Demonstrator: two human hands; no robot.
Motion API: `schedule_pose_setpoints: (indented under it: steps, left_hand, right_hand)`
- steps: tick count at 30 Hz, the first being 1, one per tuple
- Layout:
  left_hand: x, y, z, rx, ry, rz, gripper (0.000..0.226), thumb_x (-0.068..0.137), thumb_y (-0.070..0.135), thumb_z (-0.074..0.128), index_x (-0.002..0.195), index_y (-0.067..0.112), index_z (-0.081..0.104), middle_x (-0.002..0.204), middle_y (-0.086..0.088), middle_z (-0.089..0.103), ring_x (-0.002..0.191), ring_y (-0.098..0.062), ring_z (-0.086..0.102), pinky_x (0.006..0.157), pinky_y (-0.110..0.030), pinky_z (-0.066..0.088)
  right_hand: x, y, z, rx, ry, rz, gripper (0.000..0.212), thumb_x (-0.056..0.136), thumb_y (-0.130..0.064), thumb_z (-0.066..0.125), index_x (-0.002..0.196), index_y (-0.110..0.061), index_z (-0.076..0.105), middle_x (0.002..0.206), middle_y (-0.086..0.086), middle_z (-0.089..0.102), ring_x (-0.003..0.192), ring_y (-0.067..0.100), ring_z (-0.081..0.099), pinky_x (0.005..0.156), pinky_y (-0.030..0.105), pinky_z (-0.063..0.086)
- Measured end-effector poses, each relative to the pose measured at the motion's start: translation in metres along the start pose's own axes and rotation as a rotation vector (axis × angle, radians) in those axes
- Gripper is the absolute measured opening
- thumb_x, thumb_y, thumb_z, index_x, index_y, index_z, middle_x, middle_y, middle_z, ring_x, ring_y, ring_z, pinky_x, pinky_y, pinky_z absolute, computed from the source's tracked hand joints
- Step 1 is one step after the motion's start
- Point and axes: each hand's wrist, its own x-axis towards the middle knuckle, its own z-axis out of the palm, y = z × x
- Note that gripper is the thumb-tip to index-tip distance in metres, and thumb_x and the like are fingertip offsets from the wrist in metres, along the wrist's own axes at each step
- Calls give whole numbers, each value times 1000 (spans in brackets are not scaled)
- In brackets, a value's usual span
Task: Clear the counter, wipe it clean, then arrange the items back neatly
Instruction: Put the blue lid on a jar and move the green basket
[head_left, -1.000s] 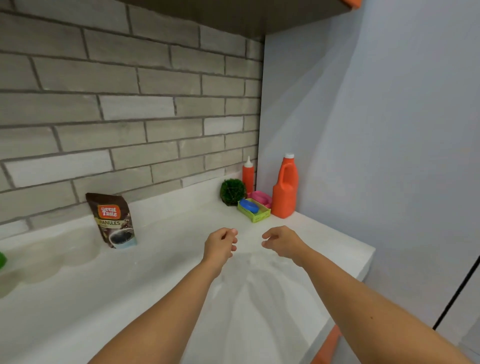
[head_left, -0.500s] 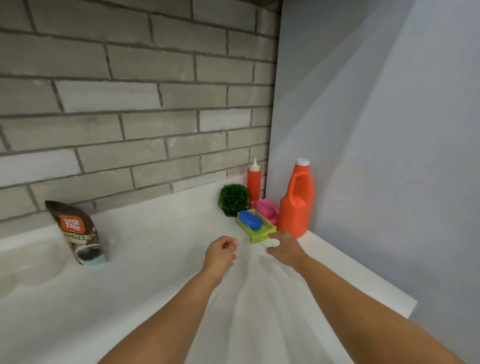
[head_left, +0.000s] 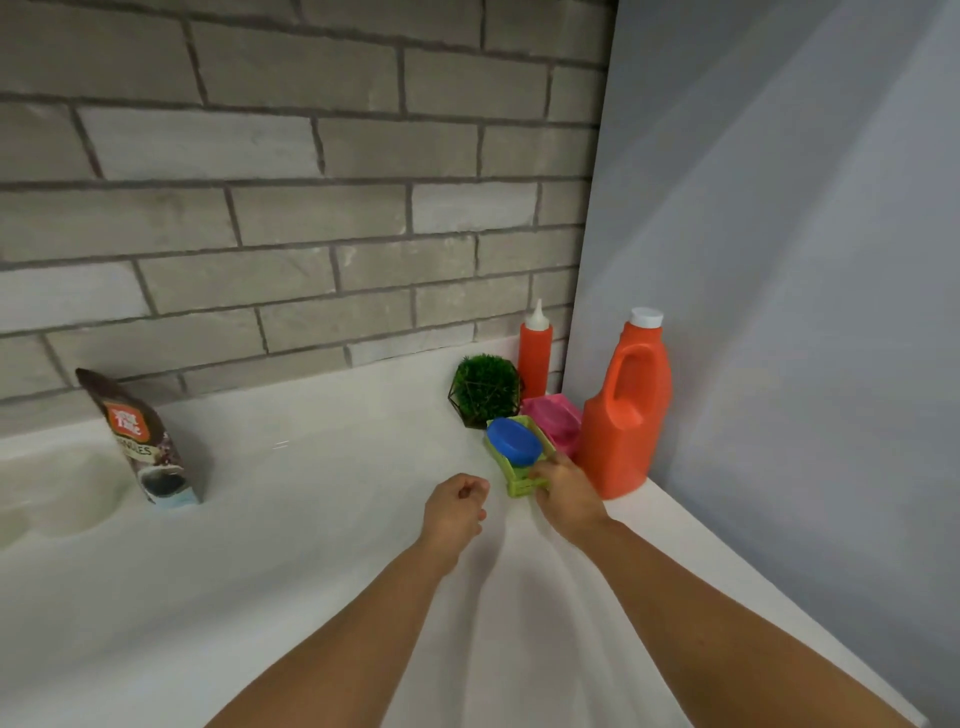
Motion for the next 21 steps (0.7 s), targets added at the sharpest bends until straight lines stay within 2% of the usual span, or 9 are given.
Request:
schedule_pose_setpoints:
  steps: [5,9,13,15,17,21]
  left_hand:
    - [1,1,2,-15,24,-20,11,94,14,48,93,9,58,81,-4,55,65,-14,52,62,-25,48]
    - [-2,4,0,-31,33,-19,11,94,14,48,94,7,57,79,-4,54,65,-15,52,64,-26,49]
    - [-7,2,-12,-61,45,-35,12,95,15,48,93,8,57,80,-6,54,65,-15,50,64,-26,49]
    - [-11,2,-19,-90,50,-52,16,95,19,48,102,6,56,86,-7,54,66,-15,50,64,-26,49]
    - [-17,5,-28,-130,39,-86,30,96,25,47,119,5,50,92,-6,53,71,-16,52,66,-25,50]
    - [-31,9,-57,-226,-17,-139,52,97,35,42,144,17,26,121,-10,55,92,-22,59,75,-29,52]
  right_hand:
    - [1,4,3,-6,-28,-16,29,88,-7,52,114,-11,65,132,10,47,113,28,53,97,30,40]
    - [-1,1,5,14,-7,-21,23,88,-10,56,107,-10,69,123,13,53,109,28,54,88,25,38]
    - [-6,-12,8,65,19,-60,21,88,-8,57,104,-6,70,117,14,53,108,29,54,86,23,37]
    - [-7,-23,8,88,29,-96,21,87,-8,57,104,-6,70,116,14,54,107,28,55,82,19,34]
    - [-9,-38,8,113,36,-137,21,87,-7,59,104,-5,70,115,15,54,106,28,55,80,17,33]
    - [-13,-75,13,192,31,-222,19,85,-5,61,102,-3,71,99,12,53,93,23,55,74,12,33]
